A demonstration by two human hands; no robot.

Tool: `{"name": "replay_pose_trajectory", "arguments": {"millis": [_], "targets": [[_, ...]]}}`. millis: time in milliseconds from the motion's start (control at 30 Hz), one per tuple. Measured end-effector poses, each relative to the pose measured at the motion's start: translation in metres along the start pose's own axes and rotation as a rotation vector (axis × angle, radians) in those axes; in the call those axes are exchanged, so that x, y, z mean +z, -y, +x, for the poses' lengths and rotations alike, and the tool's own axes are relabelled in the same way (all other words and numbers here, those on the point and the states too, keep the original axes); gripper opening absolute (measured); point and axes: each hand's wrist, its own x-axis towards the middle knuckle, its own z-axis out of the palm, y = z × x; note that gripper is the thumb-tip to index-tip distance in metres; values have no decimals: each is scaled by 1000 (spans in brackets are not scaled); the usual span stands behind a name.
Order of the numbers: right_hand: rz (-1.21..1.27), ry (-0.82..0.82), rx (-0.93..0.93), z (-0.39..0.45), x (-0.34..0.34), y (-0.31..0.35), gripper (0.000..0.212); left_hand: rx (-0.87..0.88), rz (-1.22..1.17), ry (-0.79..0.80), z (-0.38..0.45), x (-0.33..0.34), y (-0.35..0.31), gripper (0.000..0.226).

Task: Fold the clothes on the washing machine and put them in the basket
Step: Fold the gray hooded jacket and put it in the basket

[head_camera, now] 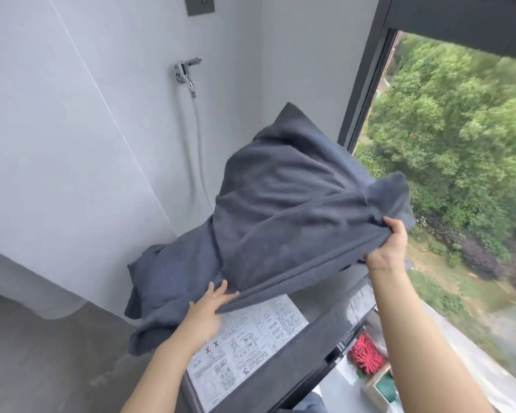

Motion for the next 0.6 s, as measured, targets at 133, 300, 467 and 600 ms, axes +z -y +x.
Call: {"name": "replay_pose_trajectory", "arguments": {"millis": [133,300,467,600], "targets": [[-110,-393,58,36,-117,-39,35,-46,330,13,-2,32,4,95],[-220,-358,-31,29,-115,-35,37,-43,403,90,-1,33,2,100],[-192,-417,-272,28,-123,-29,26,-29,321,198,-1,26,-4,100],[-271,-670,-247,21,-132,-40,53,-60,351,357,-3,19,-12,96]]}}
